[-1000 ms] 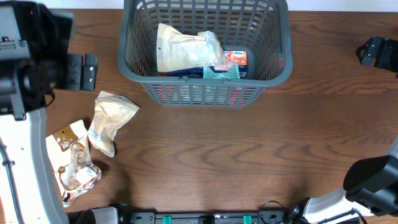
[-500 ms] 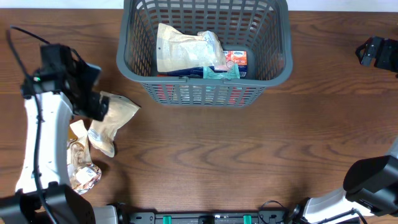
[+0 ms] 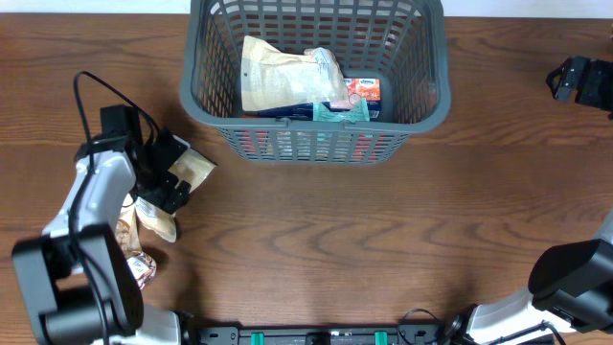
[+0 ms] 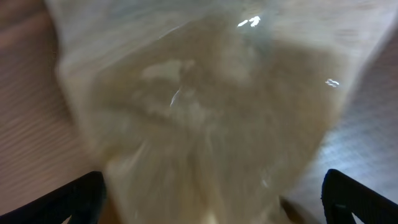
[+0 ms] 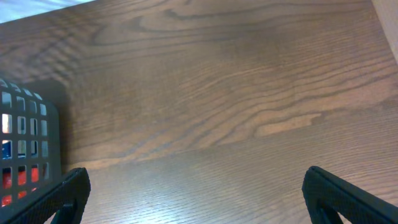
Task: Pack container
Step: 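Move the left gripper back to the second tan pouch and grasp it, then lift the second tan pouch into the basket and release it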
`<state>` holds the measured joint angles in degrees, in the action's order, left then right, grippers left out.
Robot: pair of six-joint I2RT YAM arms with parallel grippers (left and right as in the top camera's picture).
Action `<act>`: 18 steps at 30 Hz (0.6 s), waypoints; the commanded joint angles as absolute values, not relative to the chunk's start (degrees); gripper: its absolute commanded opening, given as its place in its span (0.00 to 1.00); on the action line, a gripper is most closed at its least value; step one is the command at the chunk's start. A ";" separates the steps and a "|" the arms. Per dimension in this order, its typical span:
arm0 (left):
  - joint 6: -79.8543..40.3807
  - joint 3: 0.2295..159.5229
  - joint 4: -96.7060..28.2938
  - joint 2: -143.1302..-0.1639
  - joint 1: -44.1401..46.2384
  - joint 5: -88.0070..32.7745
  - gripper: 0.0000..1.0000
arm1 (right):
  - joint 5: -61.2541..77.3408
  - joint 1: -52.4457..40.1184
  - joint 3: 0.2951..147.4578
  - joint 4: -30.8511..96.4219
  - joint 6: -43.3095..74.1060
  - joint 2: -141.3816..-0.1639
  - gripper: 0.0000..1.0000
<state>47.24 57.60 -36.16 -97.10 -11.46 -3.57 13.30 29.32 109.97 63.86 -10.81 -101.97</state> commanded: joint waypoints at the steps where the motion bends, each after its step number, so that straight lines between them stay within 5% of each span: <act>1: 48.86 57.54 -34.94 -100.66 -11.62 -4.32 0.99 | 13.76 28.93 109.75 64.10 -11.44 -102.06 0.99; 8: 45.04 57.60 -34.37 -103.18 -11.62 -4.32 1.00 | 13.78 28.77 109.73 64.10 -11.70 -102.06 0.99; 12: 39.35 57.60 -34.39 -103.18 -11.60 -4.32 0.59 | 13.78 28.77 109.75 64.12 -11.68 -102.06 0.99; 15: 33.47 57.67 -34.44 -103.18 -11.55 -4.32 0.10 | 13.76 28.77 109.75 64.07 -11.70 -102.06 0.99; 18: 27.53 57.95 -34.41 -102.72 -11.44 -4.32 0.06 | 13.76 28.77 109.75 64.10 -11.86 -102.06 0.99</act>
<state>35.68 57.89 -34.37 -101.80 -11.51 -4.36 13.32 29.06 109.97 64.01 -10.98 -101.97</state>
